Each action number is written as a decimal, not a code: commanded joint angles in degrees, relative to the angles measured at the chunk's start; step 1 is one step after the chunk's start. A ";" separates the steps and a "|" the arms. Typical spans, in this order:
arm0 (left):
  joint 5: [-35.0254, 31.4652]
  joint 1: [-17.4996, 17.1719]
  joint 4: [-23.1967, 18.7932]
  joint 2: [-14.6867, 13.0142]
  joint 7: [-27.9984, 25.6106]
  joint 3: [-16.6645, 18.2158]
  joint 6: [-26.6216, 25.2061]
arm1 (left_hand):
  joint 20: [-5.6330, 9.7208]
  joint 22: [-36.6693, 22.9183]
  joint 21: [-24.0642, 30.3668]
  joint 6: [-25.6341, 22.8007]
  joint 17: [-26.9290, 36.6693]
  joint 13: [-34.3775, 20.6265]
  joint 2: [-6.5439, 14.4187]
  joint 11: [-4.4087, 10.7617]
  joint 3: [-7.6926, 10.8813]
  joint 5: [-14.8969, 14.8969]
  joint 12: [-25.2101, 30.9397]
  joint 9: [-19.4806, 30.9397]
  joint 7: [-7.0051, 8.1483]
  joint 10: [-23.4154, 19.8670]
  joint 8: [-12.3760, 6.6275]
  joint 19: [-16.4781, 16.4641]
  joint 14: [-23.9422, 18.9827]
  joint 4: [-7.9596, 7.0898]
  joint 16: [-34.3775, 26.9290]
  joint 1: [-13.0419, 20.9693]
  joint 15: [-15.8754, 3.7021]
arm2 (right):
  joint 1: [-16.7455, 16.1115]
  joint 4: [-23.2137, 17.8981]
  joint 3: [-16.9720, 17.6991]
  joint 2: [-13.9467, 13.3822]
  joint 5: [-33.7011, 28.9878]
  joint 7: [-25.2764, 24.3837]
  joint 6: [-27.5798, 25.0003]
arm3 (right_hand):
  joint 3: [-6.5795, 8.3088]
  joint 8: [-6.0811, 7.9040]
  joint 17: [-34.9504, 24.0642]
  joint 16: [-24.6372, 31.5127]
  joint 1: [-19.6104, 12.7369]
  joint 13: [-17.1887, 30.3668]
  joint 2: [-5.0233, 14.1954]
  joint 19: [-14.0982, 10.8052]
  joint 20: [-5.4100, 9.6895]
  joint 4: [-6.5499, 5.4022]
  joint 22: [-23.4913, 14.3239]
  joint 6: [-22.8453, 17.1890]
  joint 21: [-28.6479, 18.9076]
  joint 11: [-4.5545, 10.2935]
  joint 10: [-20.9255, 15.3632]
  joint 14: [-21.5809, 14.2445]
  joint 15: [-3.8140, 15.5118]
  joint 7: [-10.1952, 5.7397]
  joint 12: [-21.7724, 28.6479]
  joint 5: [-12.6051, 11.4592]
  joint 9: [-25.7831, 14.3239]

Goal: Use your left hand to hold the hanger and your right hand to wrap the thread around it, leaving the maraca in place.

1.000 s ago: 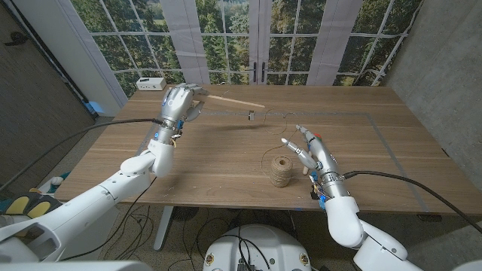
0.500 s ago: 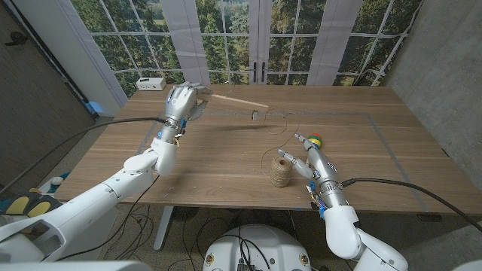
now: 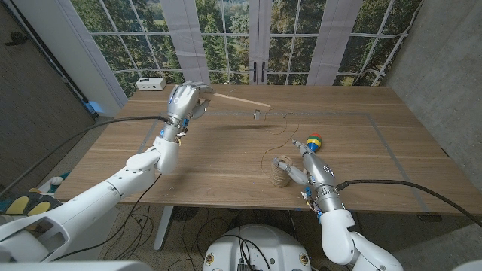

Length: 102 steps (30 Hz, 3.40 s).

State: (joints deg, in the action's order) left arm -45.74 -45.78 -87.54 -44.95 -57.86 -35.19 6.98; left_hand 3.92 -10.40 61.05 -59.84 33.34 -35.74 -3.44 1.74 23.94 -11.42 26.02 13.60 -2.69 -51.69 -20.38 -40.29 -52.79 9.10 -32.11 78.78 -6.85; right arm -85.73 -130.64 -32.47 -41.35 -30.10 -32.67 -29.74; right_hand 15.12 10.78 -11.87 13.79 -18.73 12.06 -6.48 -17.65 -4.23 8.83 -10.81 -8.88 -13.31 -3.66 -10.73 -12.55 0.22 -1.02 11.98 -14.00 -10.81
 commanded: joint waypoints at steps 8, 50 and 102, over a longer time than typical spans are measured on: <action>-0.44 -0.67 -1.45 -0.37 0.89 0.03 -1.64 | 5.94 0.02 0.59 -3.34 0.44 -0.40 8.96 0.16 0.26 -0.12 -0.31 0.79 -2.76 -0.55 -0.37 0.59 -0.78 -0.48 0.53 8.20 -2.37 | 4.14 0.27 -6.01 -0.99 -4.49 4.67 -5.74 | 0.00 0.04 -0.30 0.28 -1.53 0.18 -0.21 -0.76 0.61 0.47 -0.12 0.66 -0.45 0.53 -0.23 -0.88 0.35 0.19 0.16 -0.77 -0.30; -0.18 -2.06 -2.18 -0.34 0.46 0.48 -2.78 | 6.16 0.06 1.67 -3.22 1.28 -1.14 9.02 0.57 0.38 0.00 -1.49 1.20 -2.32 -0.77 -0.23 1.18 -1.05 -0.63 1.30 7.69 -2.83 | 5.65 3.49 -7.34 7.81 -3.41 -6.91 -8.85 | 4.59 8.51 -17.93 23.02 -29.51 3.63 17.48 -17.74 7.87 -0.60 -3.38 -43.13 -11.11 4.31 -43.77 -36.12 11.02 -2.02 17.04 -1.53 -0.06; 1.48 -2.38 -1.07 0.54 -0.36 0.42 -2.39 | 6.32 0.11 2.76 -3.44 2.21 -1.94 8.96 0.66 0.73 0.02 -2.82 1.35 -2.25 -1.33 -0.04 1.88 -1.48 -0.48 2.25 7.44 -2.90 | 14.86 6.55 4.19 14.97 5.59 -14.67 8.67 | 1.96 0.92 -46.91 40.40 -46.57 14.58 16.82 -14.72 11.67 -3.73 -12.69 -50.08 -30.70 4.69 -50.52 -43.58 12.75 0.89 24.18 -0.13 -2.99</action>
State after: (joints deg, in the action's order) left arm -44.23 -48.33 -88.53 -44.68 -57.98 -34.52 4.30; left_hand 3.49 -10.14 63.46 -60.13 35.42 -37.56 -3.27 2.35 23.94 -10.85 23.29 13.62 -2.40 -52.30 -20.09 -38.66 -53.11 9.10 -29.89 78.74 -6.97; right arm -74.16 -126.53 -29.35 -29.22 -26.43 -45.66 -24.11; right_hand 17.15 11.85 -58.87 54.54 -45.35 19.20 -8.97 -32.73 3.26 5.52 -23.54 -54.47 -43.67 -1.73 -58.78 -53.35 4.92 4.61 32.98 -14.18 -13.83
